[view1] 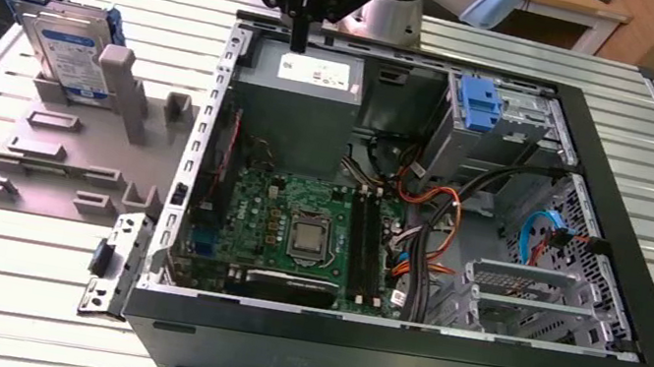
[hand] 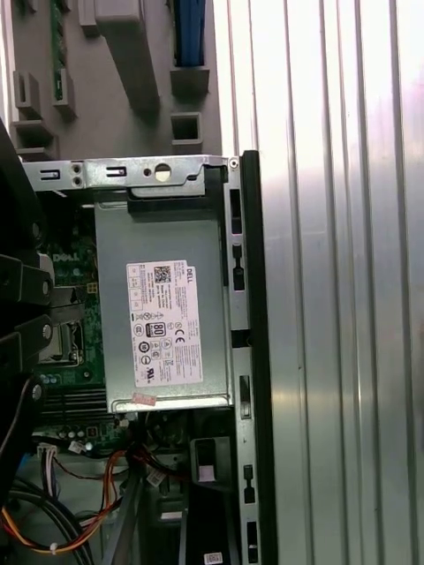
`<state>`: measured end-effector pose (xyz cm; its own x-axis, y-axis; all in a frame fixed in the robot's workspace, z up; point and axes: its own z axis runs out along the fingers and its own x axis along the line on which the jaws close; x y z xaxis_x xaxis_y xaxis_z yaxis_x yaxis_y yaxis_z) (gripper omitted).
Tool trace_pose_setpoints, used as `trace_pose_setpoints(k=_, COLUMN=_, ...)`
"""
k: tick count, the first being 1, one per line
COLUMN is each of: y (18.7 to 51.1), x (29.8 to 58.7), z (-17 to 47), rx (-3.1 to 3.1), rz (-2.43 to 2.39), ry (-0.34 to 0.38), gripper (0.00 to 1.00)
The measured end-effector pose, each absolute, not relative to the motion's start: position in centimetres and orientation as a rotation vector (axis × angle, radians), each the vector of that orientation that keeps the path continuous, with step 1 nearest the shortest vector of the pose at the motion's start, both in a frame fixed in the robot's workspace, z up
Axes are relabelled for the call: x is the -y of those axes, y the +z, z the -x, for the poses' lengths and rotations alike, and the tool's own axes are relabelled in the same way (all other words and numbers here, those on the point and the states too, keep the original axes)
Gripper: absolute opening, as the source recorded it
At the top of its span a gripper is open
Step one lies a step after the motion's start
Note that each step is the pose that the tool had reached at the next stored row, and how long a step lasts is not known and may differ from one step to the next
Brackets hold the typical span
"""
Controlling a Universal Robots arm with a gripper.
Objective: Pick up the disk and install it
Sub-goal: 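Reach for the disk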
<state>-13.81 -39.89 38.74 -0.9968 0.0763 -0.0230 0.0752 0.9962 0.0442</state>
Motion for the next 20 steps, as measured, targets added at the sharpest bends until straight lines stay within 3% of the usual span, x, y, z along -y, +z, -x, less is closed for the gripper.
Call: trace_pose_setpoints(k=20, y=38.19, x=39.89, z=14.87, rx=-3.117, rz=-0.118, ry=0.067, gripper=0.11)
